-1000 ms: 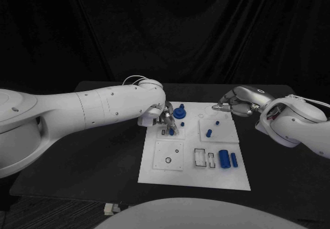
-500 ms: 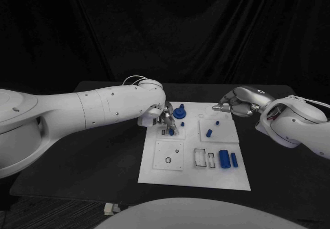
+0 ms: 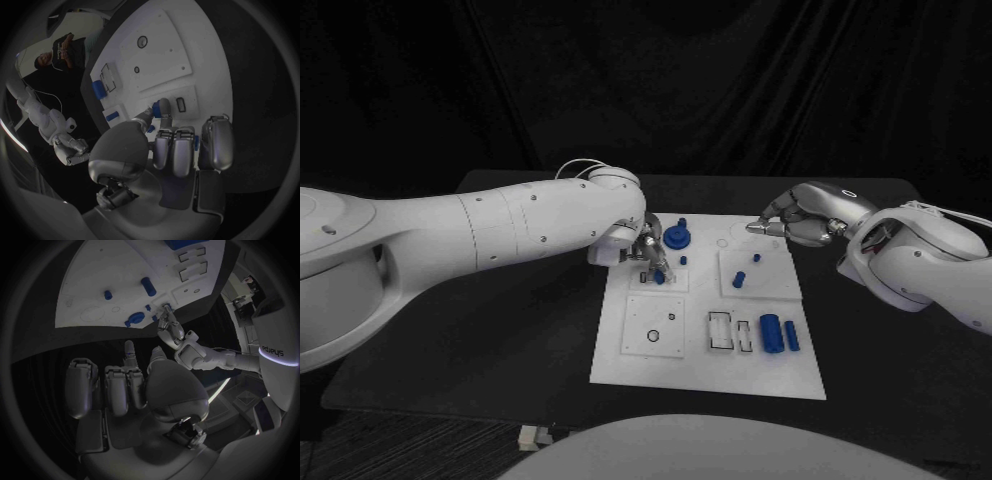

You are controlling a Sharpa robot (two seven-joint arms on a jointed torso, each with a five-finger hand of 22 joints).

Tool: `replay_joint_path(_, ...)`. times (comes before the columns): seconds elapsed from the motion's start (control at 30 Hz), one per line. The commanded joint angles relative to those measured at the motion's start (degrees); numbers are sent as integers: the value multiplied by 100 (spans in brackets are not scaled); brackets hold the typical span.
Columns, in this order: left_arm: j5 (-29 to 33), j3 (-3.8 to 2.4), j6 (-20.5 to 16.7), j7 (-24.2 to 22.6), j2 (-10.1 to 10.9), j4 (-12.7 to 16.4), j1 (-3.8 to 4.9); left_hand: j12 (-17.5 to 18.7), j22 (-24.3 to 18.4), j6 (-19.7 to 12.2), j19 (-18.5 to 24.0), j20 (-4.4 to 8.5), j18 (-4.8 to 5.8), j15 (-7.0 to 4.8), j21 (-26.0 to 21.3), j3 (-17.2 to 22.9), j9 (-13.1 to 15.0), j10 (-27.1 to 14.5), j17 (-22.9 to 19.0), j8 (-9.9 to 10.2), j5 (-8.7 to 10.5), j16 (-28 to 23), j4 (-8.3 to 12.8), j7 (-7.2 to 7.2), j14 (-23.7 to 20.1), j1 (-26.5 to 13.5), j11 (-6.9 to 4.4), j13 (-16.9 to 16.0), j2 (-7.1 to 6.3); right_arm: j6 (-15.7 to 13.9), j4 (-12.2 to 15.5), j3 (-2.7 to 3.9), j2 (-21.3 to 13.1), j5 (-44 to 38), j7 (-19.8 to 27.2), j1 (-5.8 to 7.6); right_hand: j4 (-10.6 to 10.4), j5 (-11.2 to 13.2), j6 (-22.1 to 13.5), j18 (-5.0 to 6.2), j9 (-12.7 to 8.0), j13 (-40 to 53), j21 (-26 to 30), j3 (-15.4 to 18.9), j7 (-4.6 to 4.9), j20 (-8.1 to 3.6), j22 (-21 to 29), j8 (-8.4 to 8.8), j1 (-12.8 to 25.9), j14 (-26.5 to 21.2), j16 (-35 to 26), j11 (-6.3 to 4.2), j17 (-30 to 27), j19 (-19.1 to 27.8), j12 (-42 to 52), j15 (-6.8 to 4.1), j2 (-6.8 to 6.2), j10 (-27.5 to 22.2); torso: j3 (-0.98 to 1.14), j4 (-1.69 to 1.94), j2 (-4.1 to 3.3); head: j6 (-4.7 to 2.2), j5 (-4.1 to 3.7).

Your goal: Assemble the parts on the task board

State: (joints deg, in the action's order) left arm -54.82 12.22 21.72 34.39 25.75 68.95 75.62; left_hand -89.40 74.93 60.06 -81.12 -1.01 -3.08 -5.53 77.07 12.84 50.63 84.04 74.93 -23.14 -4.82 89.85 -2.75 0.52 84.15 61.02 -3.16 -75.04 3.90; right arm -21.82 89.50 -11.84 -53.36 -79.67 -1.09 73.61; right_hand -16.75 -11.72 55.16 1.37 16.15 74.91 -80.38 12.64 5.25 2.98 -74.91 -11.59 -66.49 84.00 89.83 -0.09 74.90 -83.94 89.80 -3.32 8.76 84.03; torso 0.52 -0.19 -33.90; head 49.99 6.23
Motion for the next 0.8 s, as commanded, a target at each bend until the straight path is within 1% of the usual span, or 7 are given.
replay_joint_path(0.03,-49,0,-119,-55,1,28,-17,22,457,-34,-21,32,-42,-38,-3,-3,4,546,1507,37,-29,15,12,-4,585,55,-26,-1423,-3,2,19,4,-15,-10,-87,-16,15,-27,34,116,7,1509,19,35,-14,39,-1170,-31,-57,593,2,52,1491,-64,20,28,-10,597,2,0,2,1,-2)
replay_joint_path(0.13,-58,0,-206,-64,19,56,-17,35,456,-62,-20,32,-43,-36,-9,0,-7,539,1507,68,-36,15,3,5,585,53,-21,-1412,5,0,20,4,-19,-10,-87,-16,15,-27,34,116,7,1509,19,35,-14,39,-1170,-31,-57,593,2,52,1491,-64,20,28,-10,597,1,-1,3,1,4)
replay_joint_path(0.2,-85,0,-263,-70,33,82,-17,28,470,-64,-32,32,-38,-35,7,1,-8,543,1507,71,-38,15,3,5,585,54,-20,-1418,5,1,17,4,-20,-10,-87,-16,15,-27,34,116,7,1509,19,35,-14,39,-1170,-31,-57,593,2,52,1491,-64,20,28,-10,597,1,-1,4,1,-6)
replay_joint_path(0.37,-245,0,-317,-75,70,148,-17,35,466,-67,-29,32,-39,-35,1,4,-12,538,1507,81,-47,15,7,5,585,61,-20,-1411,4,6,0,4,-8,-10,-85,-19,15,-27,34,116,7,1509,19,35,-14,39,-1170,-31,-57,593,2,52,1491,-64,20,28,-10,597,1,-3,2,1,28)
replay_joint_path(0.53,-318,0,-366,-75,113,197,-16,35,469,-67,-32,32,-38,-35,5,4,-13,539,1507,82,-48,15,7,6,585,61,-19,-1412,4,5,-4,4,-8,-10,-84,-23,15,-27,34,116,7,1509,19,35,-14,39,-1170,-31,-57,593,2,52,1491,-64,20,28,-10,597,1,-2,2,1,15)
replay_joint_path(0.7,-342,0,-481,-72,152,236,-16,39,471,-73,-34,32,-38,-35,6,2,-19,536,1507,93,-52,15,5,9,585,60,-18,-1408,1,7,-8,4,-12,-10,-87,-25,15,-27,34,116,7,1509,19,35,-14,39,-1170,-31,-57,593,2,52,1491,-64,20,28,-10,597,0,2,-3,1,21)
replay_joint_path(0.8,-348,0,-486,-67,168,253,-16,41,472,-74,-35,32,-38,-35,7,2,-20,535,1507,95,-53,15,5,9,585,60,-18,-1406,0,10,-18,4,-4,-10,-85,-26,15,-27,34,116,7,1509,19,35,-14,39,-1170,-31,-57,593,2,52,1491,-64,20,28,-10,597,3,-3,4,1,28)
